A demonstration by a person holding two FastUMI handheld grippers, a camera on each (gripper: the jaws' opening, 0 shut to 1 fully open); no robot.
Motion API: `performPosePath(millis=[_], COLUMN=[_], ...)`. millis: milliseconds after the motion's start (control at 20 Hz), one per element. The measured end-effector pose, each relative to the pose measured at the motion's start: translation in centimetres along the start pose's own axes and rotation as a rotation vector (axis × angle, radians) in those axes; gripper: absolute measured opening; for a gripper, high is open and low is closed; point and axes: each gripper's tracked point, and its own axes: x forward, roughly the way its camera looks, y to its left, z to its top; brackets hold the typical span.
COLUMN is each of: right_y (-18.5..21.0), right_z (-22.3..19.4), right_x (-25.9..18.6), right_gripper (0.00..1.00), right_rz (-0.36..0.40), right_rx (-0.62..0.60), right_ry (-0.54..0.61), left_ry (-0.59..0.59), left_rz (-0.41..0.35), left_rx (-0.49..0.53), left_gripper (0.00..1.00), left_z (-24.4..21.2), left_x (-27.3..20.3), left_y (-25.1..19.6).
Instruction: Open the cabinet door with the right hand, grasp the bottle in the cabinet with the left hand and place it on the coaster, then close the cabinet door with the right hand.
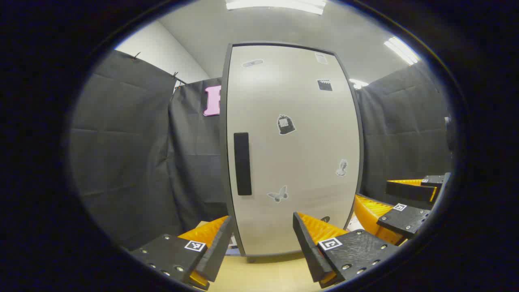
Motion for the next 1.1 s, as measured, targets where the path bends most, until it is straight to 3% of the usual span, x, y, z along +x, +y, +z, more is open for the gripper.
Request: performPosePath(millis=[1100], right_y=[-0.90], right_z=[0.41], right_x=[-0.70], right_gripper=[0.94], right_rz=[0.028], right_rx=[0.014], right_ry=[-0.017], left_ry=[-0.019], left_rz=[0.014], left_rx=[0.007], left_gripper=[0.89], left_z=[0.72], left_x=[-0.63], left_y=[-0.72])
